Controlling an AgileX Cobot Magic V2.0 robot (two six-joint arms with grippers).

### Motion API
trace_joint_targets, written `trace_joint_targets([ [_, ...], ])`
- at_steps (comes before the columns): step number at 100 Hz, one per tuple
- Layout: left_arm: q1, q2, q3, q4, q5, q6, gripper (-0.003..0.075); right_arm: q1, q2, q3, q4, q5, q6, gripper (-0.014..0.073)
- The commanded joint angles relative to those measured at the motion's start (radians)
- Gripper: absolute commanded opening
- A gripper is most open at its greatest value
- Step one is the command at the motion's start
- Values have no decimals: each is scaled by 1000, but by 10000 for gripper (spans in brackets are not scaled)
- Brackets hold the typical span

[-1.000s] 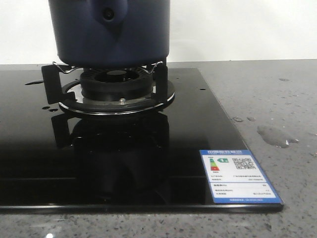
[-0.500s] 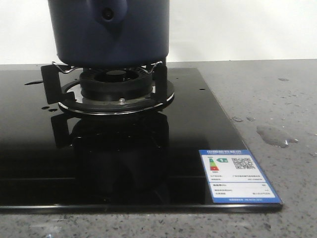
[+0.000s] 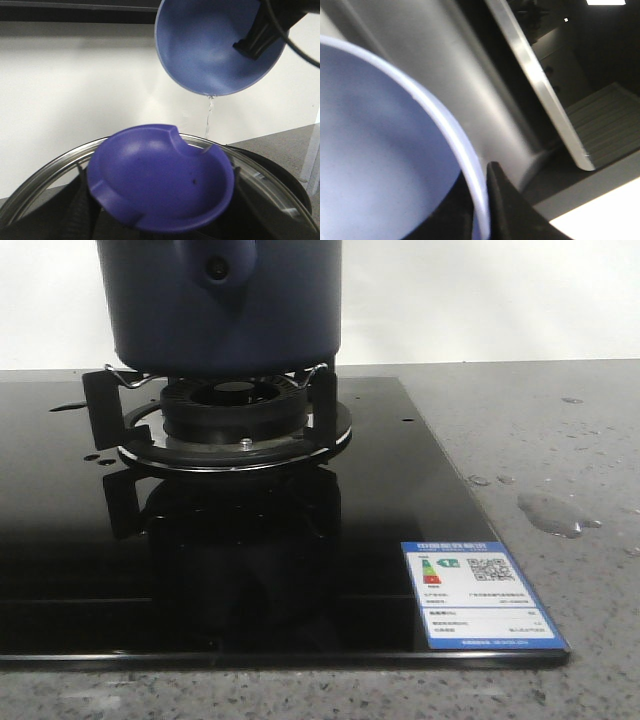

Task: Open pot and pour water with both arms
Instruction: 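Tilt the bowl over the open pot with the right gripper to pour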

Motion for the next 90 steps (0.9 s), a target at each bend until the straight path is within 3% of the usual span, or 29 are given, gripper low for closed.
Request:
trace_joint_targets([
  [1, -5, -15, -34, -72, 23, -7, 190, 3, -70, -35, -92, -22, 0, -42],
  [14, -5, -15, -34, -72, 23, -7, 190, 3, -70, -35, 35, 15, 0, -42],
  [31, -5, -15, -34, -72, 31, -7, 190, -26, -70, -35, 342, 122, 25, -42],
  [48, -5, -9, -34, -72, 64, -7, 190, -94, -72, -60, 562, 192, 50, -46],
  [71, -5, 30, -58, -72, 161, 2, 190, -272, -136, -170, 1024, 309, -20, -69],
  [90, -11, 112, -146, -60, 233, 2, 190, -440, -211, -128, 1335, 360, -102, -69],
])
